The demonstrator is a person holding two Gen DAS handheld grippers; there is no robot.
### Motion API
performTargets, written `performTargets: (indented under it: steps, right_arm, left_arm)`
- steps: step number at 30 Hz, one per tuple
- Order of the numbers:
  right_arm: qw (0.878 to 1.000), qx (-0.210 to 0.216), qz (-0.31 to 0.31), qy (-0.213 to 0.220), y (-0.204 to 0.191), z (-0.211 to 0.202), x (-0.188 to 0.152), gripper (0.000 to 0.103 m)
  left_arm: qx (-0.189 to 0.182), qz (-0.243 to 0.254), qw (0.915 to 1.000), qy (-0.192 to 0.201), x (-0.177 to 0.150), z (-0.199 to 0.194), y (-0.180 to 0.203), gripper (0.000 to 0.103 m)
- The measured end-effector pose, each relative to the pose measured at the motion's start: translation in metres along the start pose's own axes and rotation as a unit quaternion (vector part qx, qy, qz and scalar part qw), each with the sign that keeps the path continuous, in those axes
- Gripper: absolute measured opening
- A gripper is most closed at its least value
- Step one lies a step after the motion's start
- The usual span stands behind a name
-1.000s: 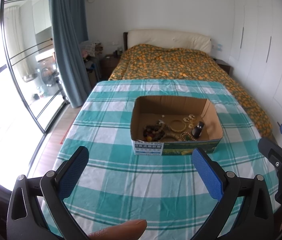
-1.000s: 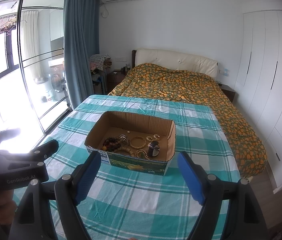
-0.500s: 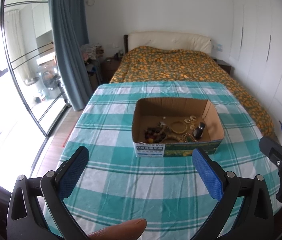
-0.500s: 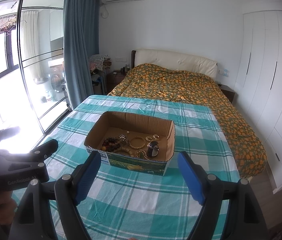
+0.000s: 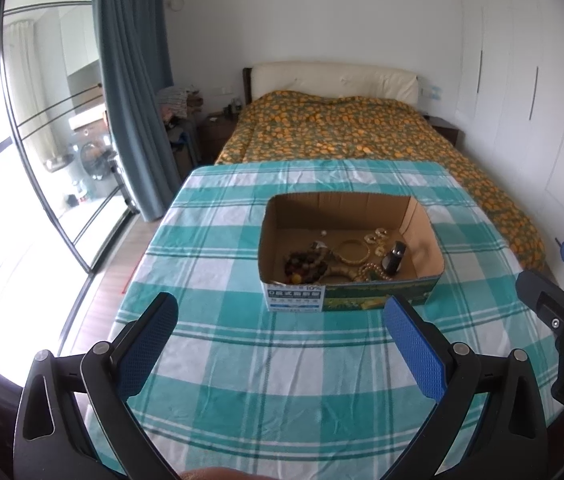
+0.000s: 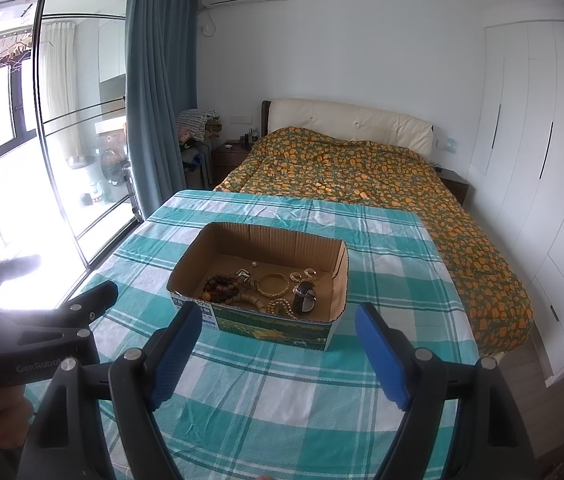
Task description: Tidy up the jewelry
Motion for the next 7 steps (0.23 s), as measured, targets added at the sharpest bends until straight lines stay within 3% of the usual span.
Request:
performTargets:
  steps: [7]
  right_arm:
    - [1.000, -0.001, 0.003, -0.004, 0.0029, 0.0007, -0.0028, 0.081]
  left_arm:
    - [-0.005, 0.005, 1.0000, 0.007, -0.0030, 0.0000, 0.0032, 0.103]
Point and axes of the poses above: each gripper's, at about its wrist camera, not at the fingertips, and z roughly the way its jaws point, y to its right, x to its top, the point moved 9 cm from there along z, roughly the way its jaws point, and after that the axes turned 7 degrees about x, right-handed, at the moved point
